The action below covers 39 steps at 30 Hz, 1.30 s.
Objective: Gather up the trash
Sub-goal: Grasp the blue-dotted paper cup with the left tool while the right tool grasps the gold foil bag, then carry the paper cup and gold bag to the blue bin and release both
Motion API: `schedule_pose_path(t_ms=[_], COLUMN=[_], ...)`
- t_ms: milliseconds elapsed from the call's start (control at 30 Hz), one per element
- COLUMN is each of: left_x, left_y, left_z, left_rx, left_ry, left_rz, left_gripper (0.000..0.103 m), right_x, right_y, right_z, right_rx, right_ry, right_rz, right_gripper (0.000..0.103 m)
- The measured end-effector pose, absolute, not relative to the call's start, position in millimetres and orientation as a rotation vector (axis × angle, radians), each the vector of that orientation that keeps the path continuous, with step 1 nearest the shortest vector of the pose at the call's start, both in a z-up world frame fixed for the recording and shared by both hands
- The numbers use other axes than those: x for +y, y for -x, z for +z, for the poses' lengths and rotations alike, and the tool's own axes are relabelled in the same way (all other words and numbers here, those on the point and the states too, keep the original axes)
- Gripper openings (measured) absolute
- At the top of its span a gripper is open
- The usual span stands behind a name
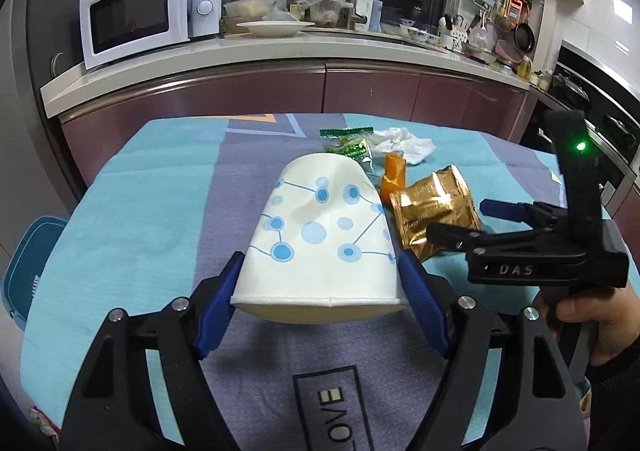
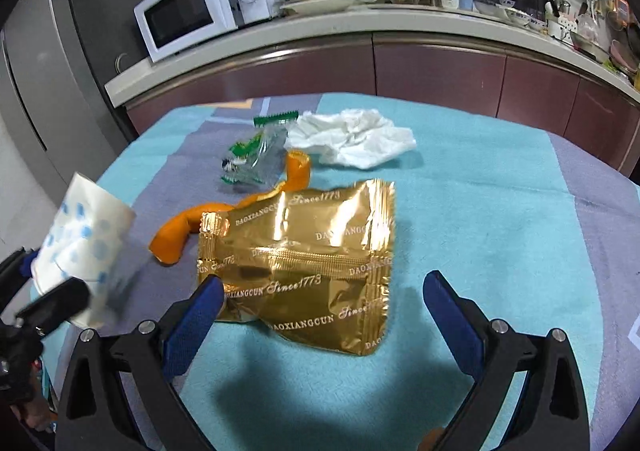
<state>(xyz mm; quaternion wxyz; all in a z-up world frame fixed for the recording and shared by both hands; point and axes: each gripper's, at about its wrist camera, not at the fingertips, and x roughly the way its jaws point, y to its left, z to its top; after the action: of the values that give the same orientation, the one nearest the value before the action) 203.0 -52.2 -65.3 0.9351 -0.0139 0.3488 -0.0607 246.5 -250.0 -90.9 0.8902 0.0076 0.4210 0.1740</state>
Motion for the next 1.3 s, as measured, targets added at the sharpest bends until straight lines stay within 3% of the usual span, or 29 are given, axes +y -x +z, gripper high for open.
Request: schedule_pose_path(t_ms=[200,300,467,600,1300], left_x=[-44.7,-40.6,-32.7,-27.4,66.4], left_y=[-198.0,-196.0,-192.7,-190.8,-172.6], left_z=[-62.5,-60.5,-56.7,-55.1,-23.1], left_rx=[0.7,0.69,0.678,0.672,0.588], left_ry=[0.038,0.042,0.052,0.06,0.067], left_rz=[-0.116,-0.112,-0.105,-0.1,0.122], left_gripper=[0.076,0.077,0.077,0.077,0.077], right_x=[-245.2,-244.9,-246.2,-250.7,-192.3], right_y=[-247.3,-245.5,-240.1,-231.0,-188.6], right_z=[-93.4,-92.2,-89.9,-81.8,1.1], right_rx=[0.892,0.891,0.883,0.863,0.673], right_ry=[0.002,-0.005,-0.02,-0.048,0.034], right_rz=[0.369,0.367,0.367,0.377,0.518], right_gripper=[0.067,0.047,0.038,0.026,0.021])
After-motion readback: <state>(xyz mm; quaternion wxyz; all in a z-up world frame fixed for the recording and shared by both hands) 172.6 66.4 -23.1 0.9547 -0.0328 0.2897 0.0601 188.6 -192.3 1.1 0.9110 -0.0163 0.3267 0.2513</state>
